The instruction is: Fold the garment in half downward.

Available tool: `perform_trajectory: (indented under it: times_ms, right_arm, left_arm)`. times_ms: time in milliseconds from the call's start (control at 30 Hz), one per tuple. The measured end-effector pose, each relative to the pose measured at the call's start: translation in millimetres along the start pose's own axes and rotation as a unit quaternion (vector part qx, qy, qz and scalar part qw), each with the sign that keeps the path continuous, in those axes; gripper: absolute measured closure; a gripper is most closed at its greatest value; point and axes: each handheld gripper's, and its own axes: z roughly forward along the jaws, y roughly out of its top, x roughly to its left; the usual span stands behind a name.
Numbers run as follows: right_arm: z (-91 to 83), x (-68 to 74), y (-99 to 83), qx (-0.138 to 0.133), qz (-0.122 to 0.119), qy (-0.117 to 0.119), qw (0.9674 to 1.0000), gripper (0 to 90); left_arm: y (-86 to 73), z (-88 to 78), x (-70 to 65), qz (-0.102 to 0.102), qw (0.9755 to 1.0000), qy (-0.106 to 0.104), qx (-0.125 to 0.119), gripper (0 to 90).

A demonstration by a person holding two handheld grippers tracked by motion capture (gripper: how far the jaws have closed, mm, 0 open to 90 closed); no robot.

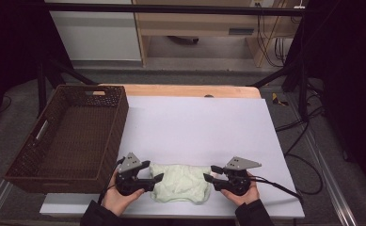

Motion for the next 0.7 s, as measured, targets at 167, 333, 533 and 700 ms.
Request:
perform_trajectory:
  times_ms: [167, 333, 533, 700]
  right_arm:
    - [12.3, -12.0, 1.8, 0.015, 0.031, -0.022, 0.9992, 44.6]
    - [26.2, -19.1, 0.9, 0.035, 0.046, -0.035, 0.9977, 42.5]
    - [30.7, -19.1, -4.2, 0.053, 0.031, -0.048, 0.997, 47.3]
    - [32.6, -17.9, -6.3, 0.053, 0.026, -0.049, 0.9971, 55.2]
  left_arm:
    - [2.4, 13.5, 13.9, -0.011, 0.9992, 0.036, 0.012, 17.9]
    - [-4.0, 25.1, 26.4, -0.032, 0.9981, 0.043, 0.031, 17.1]
    - [-11.8, 26.5, 31.0, -0.034, 0.9981, 0.029, 0.042, 31.7]
    - [-14.5, 29.4, 28.5, -0.022, 0.9976, 0.031, 0.057, 42.2]
